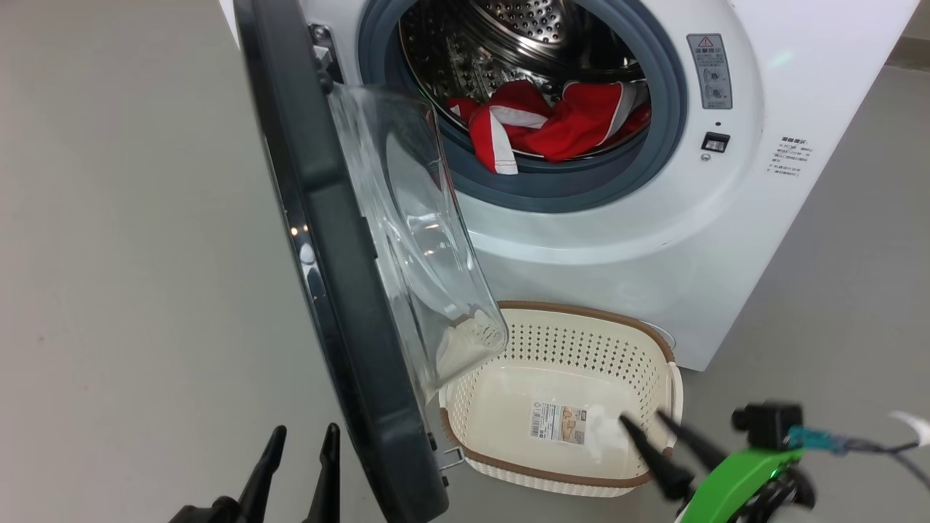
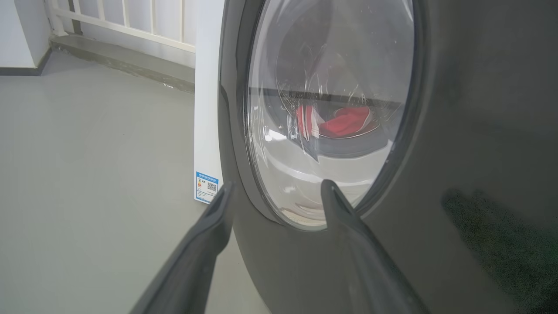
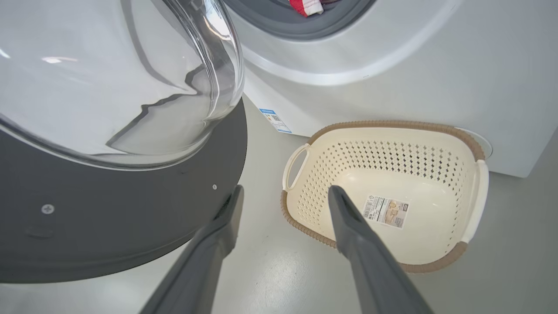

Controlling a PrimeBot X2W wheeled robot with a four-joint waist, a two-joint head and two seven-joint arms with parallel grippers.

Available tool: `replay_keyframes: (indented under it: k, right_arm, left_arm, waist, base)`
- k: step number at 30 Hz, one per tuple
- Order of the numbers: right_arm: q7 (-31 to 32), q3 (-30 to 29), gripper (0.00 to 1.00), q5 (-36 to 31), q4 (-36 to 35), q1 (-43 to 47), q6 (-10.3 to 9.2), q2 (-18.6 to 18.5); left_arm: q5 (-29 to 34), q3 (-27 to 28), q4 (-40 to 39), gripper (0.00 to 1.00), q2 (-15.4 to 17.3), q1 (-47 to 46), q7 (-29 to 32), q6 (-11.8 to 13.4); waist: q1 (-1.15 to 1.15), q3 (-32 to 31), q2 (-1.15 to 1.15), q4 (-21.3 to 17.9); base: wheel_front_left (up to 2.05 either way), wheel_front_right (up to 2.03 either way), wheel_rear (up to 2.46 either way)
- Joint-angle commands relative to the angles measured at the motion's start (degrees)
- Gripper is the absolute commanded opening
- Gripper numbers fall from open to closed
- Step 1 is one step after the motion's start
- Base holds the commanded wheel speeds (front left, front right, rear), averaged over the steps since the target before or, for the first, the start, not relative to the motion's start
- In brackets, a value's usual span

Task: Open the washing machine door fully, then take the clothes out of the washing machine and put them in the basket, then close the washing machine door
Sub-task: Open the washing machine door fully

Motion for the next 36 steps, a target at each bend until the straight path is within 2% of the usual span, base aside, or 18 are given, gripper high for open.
replay_keyframes:
  k: [1,12,19,24,34,35,36]
  right_arm:
    - [-0.79,-0.92,1.00,-1.92,-0.98,-1.53,0.43,-0.68]
    - [-0.84,-22.70,1.00,-29.43,-7.65,6.22,0.43,4.29]
    - [-0.85,-32.56,1.00,-41.62,-13.23,11.46,0.43,8.29]
    - [-0.85,-35.58,1.00,-44.99,-13.76,14.03,0.43,10.46]
    - [-0.85,-37.11,1.00,-46.86,-14.30,14.64,0.43,11.72]
    - [-0.85,-37.12,1.00,-46.85,-14.33,14.65,0.43,11.78]
    - [-0.85,-37.12,1.00,-46.85,-14.33,14.65,0.43,11.78]
  left_arm:
    - [0.65,2.12,-1.38,1.00,0.37,-1.29,-0.70,-0.01]
    - [0.62,2.36,-1.55,1.00,0.37,-1.57,-0.70,0.01]
    - [0.60,2.31,-1.67,1.00,0.37,-1.71,-0.70,0.01]
    - [0.50,2.33,-1.67,1.00,0.37,-1.79,-0.70,0.05]
    - [0.67,2.61,-1.72,1.00,0.37,-1.97,-0.70,-0.05]
    - [0.54,2.70,-1.90,0.95,0.37,-2.02,-0.70,0.03]
    - [0.54,2.70,-1.90,0.95,0.37,-2.02,-0.70,0.03]
  waist:
    - [0.00,0.07,0.00,-0.09]
    - [0.00,0.31,0.00,-0.22]
    - [0.00,0.40,0.00,-0.04]
    - [0.00,0.43,0.00,0.03]
    - [0.00,0.31,0.00,-0.11]
    - [0.00,0.27,0.00,-0.11]
    - [0.00,0.27,0.00,-0.11]
  base:
    - [0.00,0.00,0.00]
    - [0.00,0.00,0.00]
    - [0.00,0.00,0.00]
    - [0.00,0.00,0.00]
    - [0.00,0.00,0.00]
    - [0.00,0.00,0.00]
    - [0.00,0.00,0.00]
